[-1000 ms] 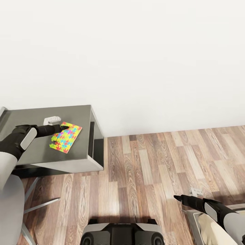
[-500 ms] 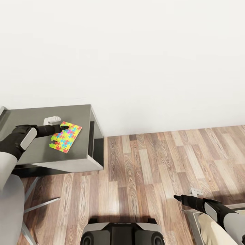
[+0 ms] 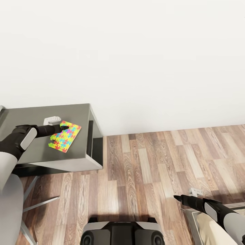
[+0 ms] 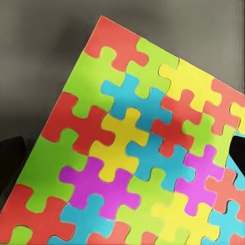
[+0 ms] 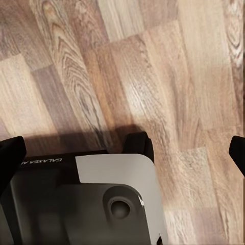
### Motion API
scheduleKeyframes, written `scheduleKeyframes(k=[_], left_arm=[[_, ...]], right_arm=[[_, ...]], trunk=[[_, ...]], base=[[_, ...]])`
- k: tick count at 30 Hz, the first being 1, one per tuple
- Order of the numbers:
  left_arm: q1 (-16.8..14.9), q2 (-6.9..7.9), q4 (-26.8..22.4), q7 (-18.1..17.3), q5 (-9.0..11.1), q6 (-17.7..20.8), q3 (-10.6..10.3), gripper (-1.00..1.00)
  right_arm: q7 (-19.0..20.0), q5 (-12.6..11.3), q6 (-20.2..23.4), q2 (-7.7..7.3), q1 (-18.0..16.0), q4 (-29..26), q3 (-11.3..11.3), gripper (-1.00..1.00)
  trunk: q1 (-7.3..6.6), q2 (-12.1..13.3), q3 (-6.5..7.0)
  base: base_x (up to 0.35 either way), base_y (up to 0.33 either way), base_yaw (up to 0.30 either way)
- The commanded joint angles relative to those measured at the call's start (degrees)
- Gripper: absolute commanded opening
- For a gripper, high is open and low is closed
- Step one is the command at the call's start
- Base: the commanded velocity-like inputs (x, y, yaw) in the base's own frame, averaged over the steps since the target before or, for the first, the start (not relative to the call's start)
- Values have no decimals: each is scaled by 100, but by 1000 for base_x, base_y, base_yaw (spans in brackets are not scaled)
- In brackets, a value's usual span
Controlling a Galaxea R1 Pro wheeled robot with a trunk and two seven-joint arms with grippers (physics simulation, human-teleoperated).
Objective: Put all the toys in the child's room - the three board games (two on the bed and one on the table), the two jigsaw puzzles on the table, and the tennis ball on the table - inside the toy box on the table in the child's room.
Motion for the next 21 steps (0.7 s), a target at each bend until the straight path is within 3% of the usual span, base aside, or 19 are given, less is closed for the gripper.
scheduleKeyframes(k=[1, 21], left_arm=[[-5, 7, -3, -2, 20, 18, -24, 100], [-5, 14, -3, -36, 20, 9, -16, 100]], right_arm=[[11, -60, 38, -4, -2, -6, 31, 100], [17, -60, 38, -11, -2, -6, 31, 100]], trunk=[[3, -10, -8], [3, -10, 7]], base=[[0, -59, 0], [0, -55, -21]])
